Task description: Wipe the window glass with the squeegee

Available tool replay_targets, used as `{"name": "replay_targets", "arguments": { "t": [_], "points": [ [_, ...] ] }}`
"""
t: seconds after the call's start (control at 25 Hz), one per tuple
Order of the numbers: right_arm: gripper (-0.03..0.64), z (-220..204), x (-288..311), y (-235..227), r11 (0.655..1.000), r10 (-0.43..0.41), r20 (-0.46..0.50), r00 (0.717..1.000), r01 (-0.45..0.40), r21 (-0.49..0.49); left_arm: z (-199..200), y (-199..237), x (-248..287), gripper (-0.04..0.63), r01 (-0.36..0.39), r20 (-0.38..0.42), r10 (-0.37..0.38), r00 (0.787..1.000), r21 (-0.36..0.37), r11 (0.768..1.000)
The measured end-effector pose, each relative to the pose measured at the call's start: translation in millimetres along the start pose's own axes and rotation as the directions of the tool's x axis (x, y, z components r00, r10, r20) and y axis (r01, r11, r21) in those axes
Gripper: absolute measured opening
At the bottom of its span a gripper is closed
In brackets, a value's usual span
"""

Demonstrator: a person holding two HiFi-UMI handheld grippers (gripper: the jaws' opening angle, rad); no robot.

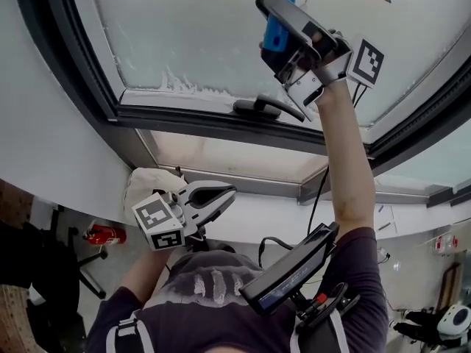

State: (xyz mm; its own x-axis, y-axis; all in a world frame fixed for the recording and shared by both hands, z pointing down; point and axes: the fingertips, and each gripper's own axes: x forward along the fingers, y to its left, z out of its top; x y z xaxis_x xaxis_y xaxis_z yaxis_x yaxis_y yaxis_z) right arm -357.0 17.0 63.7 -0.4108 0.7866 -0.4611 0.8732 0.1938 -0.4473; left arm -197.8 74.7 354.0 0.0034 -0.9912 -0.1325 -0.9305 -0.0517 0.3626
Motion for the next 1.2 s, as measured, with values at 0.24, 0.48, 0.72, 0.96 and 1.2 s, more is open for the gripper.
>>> {"name": "replay_targets", "arguments": {
  "t": [0.24, 0.48, 0.72, 0.96, 1.2],
  "points": [
    [0.132, -17, -9, -9, 0.999, -0.028, 0.016, 0.999, 0.028, -0.015, -5, 8, -19, 0.006, 0.053, -0.010, -0.053, 0.999, -0.009, 0.999],
    [0.132, -25, -19, -18, 0.998, -0.052, 0.028, 0.998, 0.053, -0.035, -13, 5, -19, 0.006, 0.085, -0.036, -0.085, 0.996, -0.022, 0.996],
    [0.132, -31, -20, -17, 0.999, -0.033, 0.039, 0.999, 0.033, -0.009, -3, 13, -8, 0.006, 0.033, -0.009, -0.033, 0.999, 0.002, 0.999],
    [0.132, -44, -29, -21, 0.999, -0.037, 0.018, 0.999, 0.037, 0.022, -2, 6, 5, 0.006, 0.014, 0.015, -0.014, 1.000, 0.010, 1.000],
    [0.132, -63, -40, -30, 0.997, -0.047, 0.031, 0.998, 0.046, 0.058, -2, 5, 2, 0.006, -0.002, 0.024, 0.001, 1.000, 0.008, 1.000]
  ]
}}
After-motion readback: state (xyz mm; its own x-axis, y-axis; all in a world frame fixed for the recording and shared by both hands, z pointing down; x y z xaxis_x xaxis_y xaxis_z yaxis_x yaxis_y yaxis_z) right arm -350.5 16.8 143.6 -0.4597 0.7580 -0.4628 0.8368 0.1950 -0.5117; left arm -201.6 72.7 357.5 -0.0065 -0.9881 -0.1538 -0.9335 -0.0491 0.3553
